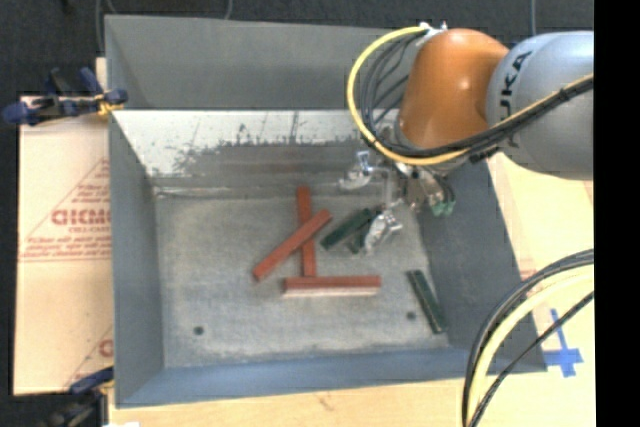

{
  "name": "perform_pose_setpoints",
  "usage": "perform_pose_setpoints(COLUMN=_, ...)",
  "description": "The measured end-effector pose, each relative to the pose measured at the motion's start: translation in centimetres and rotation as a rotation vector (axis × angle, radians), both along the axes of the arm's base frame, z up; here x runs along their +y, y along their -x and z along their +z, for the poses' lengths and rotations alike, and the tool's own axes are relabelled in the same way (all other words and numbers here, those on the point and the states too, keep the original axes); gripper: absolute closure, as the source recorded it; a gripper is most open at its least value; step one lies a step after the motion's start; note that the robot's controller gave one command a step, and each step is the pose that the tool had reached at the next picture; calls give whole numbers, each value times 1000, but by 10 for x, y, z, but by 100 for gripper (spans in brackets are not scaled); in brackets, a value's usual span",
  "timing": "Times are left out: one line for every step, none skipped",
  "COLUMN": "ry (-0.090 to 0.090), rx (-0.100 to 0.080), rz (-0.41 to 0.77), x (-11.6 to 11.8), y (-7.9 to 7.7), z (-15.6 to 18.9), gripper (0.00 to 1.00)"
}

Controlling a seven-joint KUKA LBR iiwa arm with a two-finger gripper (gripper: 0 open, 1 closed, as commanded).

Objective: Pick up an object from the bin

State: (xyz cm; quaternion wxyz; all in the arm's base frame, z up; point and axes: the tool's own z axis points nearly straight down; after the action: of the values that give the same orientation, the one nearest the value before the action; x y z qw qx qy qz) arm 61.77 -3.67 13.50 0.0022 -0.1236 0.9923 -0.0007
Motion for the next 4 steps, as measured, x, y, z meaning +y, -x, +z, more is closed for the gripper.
perform_pose_setpoints(ry=1, rx=1, rz=63, x=4, y=2, z=12, gripper=0)
perform_pose_setpoints(ry=3, rx=-4, rz=210, x=10, y=-18, z=-45, gripper=0)
perform_pose_setpoints(ry=6, rx=-9, rz=291, x=13, y=-30, z=-54, gripper=100)
perform_pose_setpoints(ry=6, rx=-9, rz=290, x=13, y=-30, z=-54, gripper=100)
